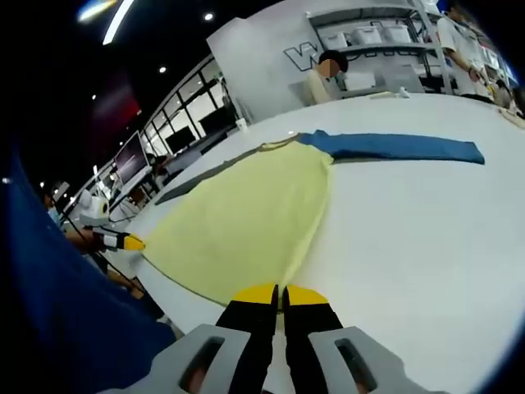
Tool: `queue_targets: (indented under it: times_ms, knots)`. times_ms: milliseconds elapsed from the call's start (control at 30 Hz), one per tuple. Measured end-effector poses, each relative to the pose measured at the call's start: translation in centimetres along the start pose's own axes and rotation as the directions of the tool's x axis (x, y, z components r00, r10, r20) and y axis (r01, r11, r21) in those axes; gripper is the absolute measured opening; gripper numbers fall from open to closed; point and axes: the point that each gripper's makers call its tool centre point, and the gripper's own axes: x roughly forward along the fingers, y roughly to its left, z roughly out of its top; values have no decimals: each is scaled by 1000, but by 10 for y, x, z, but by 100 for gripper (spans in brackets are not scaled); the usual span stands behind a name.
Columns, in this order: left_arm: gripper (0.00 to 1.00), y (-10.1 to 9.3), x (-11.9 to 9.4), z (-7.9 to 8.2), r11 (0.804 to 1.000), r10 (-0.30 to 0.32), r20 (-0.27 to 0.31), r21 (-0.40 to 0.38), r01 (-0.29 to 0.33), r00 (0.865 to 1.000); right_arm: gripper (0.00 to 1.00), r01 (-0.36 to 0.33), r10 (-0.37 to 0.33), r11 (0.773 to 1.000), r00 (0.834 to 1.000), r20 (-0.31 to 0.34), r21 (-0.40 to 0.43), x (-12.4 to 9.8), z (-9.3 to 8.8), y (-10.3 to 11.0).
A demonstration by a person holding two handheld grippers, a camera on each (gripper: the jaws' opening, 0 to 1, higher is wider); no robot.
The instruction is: Fold the garment on the visible template until the final outline fits inside the template.
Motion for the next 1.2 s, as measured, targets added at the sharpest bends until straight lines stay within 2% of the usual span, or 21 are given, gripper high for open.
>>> queue_targets:
  times_ms: [100,367,467,667,733,833,900,933,1033,1067,1133,1200]
  knots:
    - [3,0,-2,-1,1000,-1,-3,-2,1,1000,0,-4,4,1000,1000,-4,28,-2,-2,2]
    - [3,5,-3,-6,1000,1,-17,17,-1,1000,0,-26,27,999,999,-46,33,1,-16,11]
    - [3,6,-4,-10,1000,1,-27,19,-1,1000,0,-28,30,999,999,-45,47,2,-17,12]
    - [3,6,-13,-10,1000,-1,-8,17,1,1000,0,-44,45,998,999,-29,50,0,-14,19]
    - [3,6,-20,-7,1000,0,11,9,0,1000,7,-43,43,998,999,-8,38,-4,-9,20]
    - [4,13,-30,3,1000,18,77,-7,-18,997,17,-25,24,999,999,40,28,-7,0,12]
    - [5,20,-37,12,999,47,119,-16,-45,992,20,9,-11,1000,993,115,12,-6,22,0]
    - [6,24,-41,18,998,60,148,-10,-59,987,22,19,-21,1000,991,134,11,-5,30,-5]
    - [7,32,-45,27,997,83,185,-14,-81,979,32,47,-45,999,984,174,-9,2,53,-21]
    - [8,36,-47,33,996,94,206,-6,-94,974,34,61,-54,998,976,209,-27,9,74,-28]
    - [11,40,-46,39,994,106,218,-11,-106,970,34,62,-52,997,974,220,-37,19,89,-41]
    - [15,40,-45,44,994,108,231,-8,-110,967,35,59,-46,997,971,233,-50,27,104,-44]
